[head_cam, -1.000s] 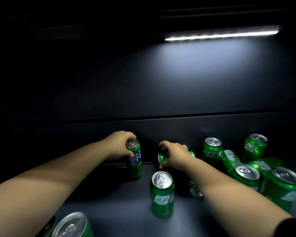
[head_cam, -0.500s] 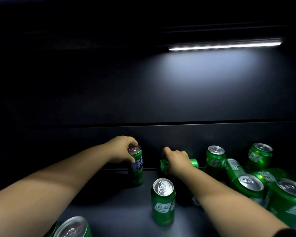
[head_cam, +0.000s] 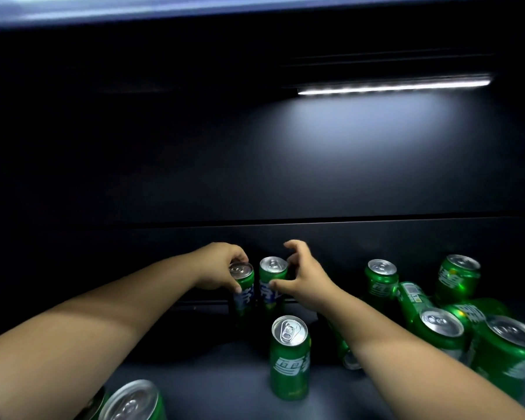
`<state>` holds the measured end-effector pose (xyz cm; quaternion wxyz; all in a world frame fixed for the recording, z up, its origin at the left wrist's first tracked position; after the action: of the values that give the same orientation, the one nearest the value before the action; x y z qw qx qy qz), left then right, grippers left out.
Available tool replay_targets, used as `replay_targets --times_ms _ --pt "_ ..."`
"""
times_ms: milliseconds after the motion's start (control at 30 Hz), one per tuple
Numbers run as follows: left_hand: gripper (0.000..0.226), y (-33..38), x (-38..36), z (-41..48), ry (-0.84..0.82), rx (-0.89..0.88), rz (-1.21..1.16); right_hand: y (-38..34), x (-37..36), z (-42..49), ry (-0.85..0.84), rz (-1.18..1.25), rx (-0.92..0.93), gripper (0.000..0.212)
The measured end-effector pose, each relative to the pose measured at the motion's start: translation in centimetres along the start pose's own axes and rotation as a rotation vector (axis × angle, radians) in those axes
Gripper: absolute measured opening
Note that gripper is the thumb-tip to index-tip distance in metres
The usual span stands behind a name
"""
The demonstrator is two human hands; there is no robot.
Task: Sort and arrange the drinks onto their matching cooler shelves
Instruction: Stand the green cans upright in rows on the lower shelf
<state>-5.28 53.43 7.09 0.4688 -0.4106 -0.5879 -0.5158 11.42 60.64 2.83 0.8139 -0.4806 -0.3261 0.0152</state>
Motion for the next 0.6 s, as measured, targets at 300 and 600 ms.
replay_targets --times_ms 300,600 --pt "0.06 0.9 0.1 -1.7 -0.001 -0.013 0.005 -2.0 -1.2 -0.1 -0.124 -0.092 0.046 0.064" --pt "0.061 3.7 8.3 -10.1 0.216 -0.081 -0.2 -11.7 3.5 -1.8 0.031 0.057 0.259 0.067"
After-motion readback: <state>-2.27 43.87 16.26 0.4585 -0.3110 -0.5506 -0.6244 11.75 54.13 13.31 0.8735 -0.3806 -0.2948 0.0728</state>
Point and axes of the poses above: each hand's wrist, its own z-axis towards the middle knuckle, its own x-axis out of the back of the hand, y = z × x, the point moved 9 cm from there along z, towards the middle knuckle, and after that the axes turned 2 degrees about x, right-handed, at the moved point
